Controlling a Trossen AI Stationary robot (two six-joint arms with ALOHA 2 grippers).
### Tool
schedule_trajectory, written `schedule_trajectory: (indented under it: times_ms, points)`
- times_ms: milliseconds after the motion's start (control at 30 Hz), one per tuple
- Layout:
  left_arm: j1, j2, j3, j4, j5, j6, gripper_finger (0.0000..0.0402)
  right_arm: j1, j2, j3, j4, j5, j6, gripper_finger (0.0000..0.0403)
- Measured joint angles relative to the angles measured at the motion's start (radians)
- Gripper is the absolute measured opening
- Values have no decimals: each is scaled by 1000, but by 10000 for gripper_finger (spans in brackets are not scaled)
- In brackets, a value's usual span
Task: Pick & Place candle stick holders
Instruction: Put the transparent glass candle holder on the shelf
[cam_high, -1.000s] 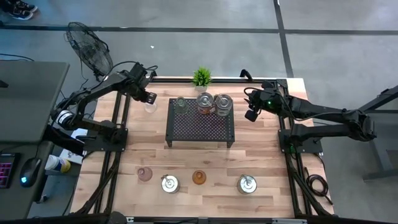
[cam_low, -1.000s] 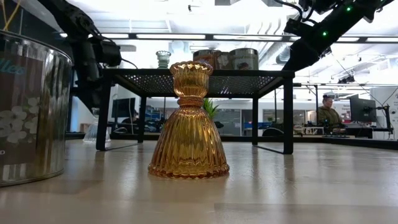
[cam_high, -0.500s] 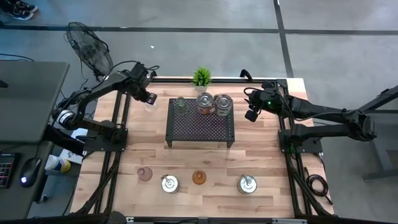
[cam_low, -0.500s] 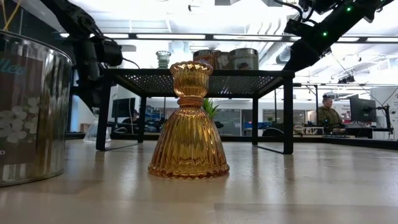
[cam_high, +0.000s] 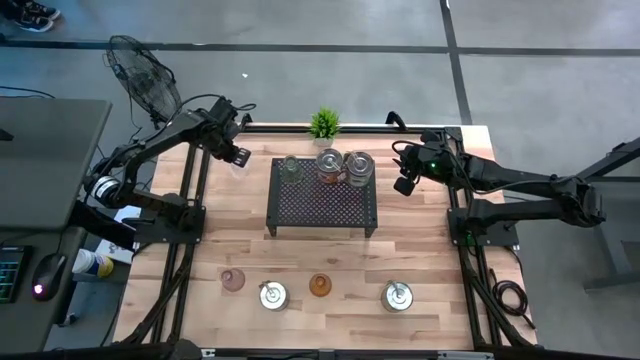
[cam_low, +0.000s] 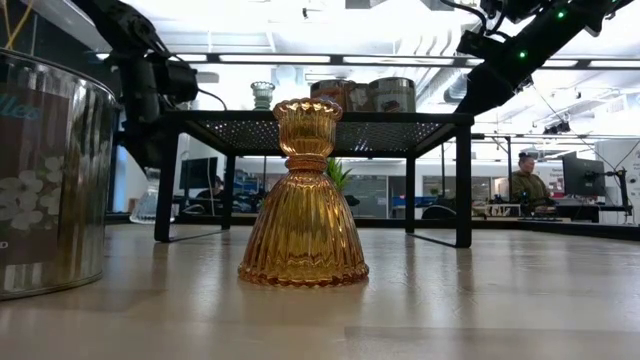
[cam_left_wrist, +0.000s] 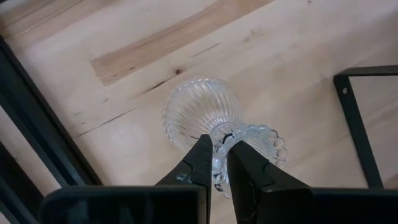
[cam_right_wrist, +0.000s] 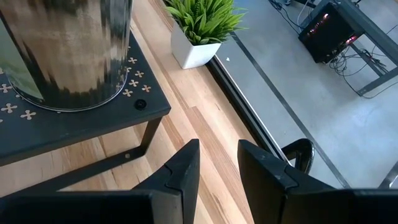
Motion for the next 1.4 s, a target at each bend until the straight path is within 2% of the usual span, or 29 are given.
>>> schedule_trajectory:
  times_ms: [467,933,1133,1400]
  points:
    - [0,-18,2,-3,30,26,23,0,0,0,0,0,0,101]
    - [0,-229,7,-78,130,-16,23,0,0,0,-32,-1,1,101]
    - [0,-259,140,-200,105,-38,23,0,0,0,-56,-6,12,101]
    - [-1,-227,360,-374,100,-34,23,0,0,0,-72,-41,26,101]
